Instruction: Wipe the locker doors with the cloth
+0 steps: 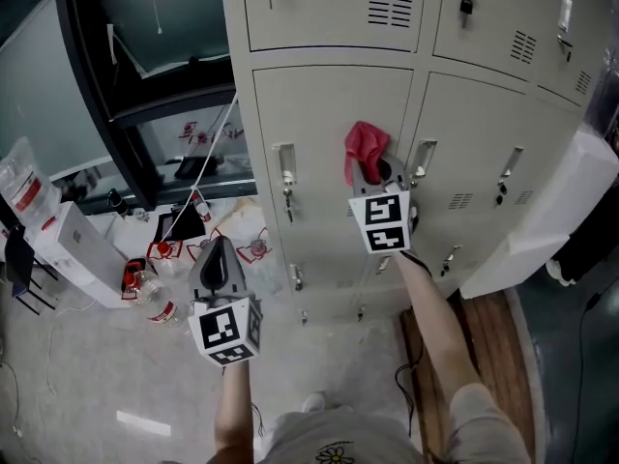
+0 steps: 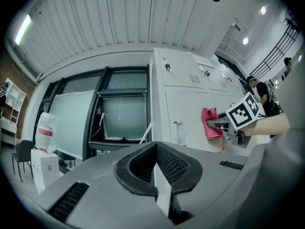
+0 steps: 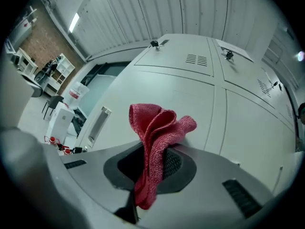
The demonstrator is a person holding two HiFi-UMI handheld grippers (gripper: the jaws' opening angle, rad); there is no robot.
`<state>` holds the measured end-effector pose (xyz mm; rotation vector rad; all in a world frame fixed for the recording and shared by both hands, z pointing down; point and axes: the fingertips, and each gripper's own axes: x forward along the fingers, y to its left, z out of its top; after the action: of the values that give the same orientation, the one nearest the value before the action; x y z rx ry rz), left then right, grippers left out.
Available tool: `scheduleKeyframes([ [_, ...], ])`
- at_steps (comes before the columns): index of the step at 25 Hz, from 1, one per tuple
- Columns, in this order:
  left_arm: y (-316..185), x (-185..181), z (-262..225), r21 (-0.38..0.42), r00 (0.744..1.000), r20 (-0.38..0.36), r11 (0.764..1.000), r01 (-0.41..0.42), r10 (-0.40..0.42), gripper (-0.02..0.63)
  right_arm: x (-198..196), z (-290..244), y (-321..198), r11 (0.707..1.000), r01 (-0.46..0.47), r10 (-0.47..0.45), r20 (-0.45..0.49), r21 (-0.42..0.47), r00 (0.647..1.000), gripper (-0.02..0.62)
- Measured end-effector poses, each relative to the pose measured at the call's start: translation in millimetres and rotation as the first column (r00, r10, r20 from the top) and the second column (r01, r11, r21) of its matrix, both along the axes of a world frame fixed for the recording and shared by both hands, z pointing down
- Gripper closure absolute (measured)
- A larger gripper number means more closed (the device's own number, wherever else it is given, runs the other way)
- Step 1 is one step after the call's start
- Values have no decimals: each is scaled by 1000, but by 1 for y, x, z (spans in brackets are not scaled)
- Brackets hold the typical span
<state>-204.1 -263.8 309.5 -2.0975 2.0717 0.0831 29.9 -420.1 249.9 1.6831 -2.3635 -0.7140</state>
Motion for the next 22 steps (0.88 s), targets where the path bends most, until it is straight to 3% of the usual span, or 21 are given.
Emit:
scheduleKeyframes([
  [11,-11,22,2,-5,998,4,998,-55,55,589,76,3,-7,989,-149,149,-18,1,989,569],
  [22,-5,16,0,-4,999,0,999,-43,43,589,93,3,-6,982,-191,191,-11,4,981,569],
])
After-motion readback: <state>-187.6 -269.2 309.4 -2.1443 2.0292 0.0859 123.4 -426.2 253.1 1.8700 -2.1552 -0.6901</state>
